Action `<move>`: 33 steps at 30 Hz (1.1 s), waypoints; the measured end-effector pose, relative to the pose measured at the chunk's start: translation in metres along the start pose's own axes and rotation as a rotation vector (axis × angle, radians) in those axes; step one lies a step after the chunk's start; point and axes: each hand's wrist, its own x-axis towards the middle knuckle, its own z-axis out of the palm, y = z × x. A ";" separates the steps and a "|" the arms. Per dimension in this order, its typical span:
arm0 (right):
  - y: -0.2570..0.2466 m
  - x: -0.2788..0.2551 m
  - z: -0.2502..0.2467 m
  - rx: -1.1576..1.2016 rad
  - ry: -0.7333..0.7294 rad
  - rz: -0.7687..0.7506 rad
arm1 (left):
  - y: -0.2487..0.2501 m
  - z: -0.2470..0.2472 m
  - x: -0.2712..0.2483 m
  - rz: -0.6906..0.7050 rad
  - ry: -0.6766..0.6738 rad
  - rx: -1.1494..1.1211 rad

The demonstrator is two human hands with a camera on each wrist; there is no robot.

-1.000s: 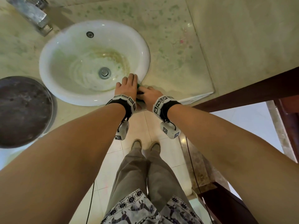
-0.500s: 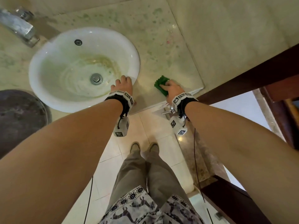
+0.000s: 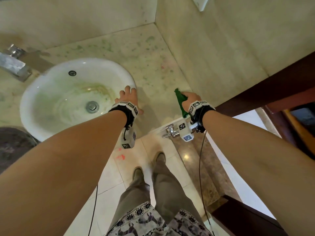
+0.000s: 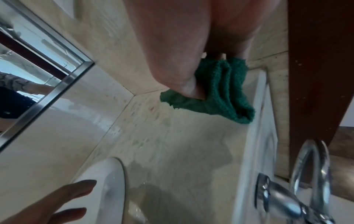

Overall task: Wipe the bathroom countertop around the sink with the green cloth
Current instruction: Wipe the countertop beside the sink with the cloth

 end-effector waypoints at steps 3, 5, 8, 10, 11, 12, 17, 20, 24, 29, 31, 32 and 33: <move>-0.003 0.022 -0.010 0.001 0.023 -0.005 | 0.005 -0.009 0.016 -0.016 0.005 0.000; -0.005 0.042 -0.015 -0.002 0.062 -0.015 | 0.007 -0.012 0.027 -0.029 0.011 0.001; -0.016 0.070 -0.017 -0.080 0.162 -0.046 | 0.010 -0.012 0.042 -0.064 0.013 0.009; -0.023 0.086 -0.012 -0.152 0.195 -0.040 | 0.011 -0.010 0.048 -0.090 0.012 0.037; -0.025 0.091 -0.008 -0.195 0.198 -0.029 | 0.012 -0.008 0.049 -0.091 0.007 0.055; -0.026 0.095 -0.005 -0.241 0.199 -0.031 | 0.012 -0.005 0.051 -0.091 -0.003 0.070; -0.025 0.108 0.008 -0.407 0.131 -0.100 | 0.014 0.012 0.054 -0.125 -0.001 0.145; -0.029 0.118 0.009 -0.408 0.094 -0.212 | 0.018 0.015 0.052 -0.154 -0.061 0.134; -0.041 0.127 0.008 -0.500 -0.062 -0.342 | 0.017 0.014 0.050 -0.154 -0.078 0.102; -0.055 0.121 0.022 -0.516 -0.166 -0.468 | 0.019 0.010 0.048 -0.146 -0.076 0.096; -0.056 0.114 0.030 -0.538 -0.151 -0.534 | 0.020 0.009 0.047 -0.149 -0.076 0.103; -0.056 0.110 0.033 -0.555 -0.144 -0.570 | 0.020 0.009 0.047 -0.151 -0.078 0.104; -0.054 0.107 0.035 -0.567 -0.146 -0.596 | 0.020 0.008 0.047 -0.151 -0.082 0.105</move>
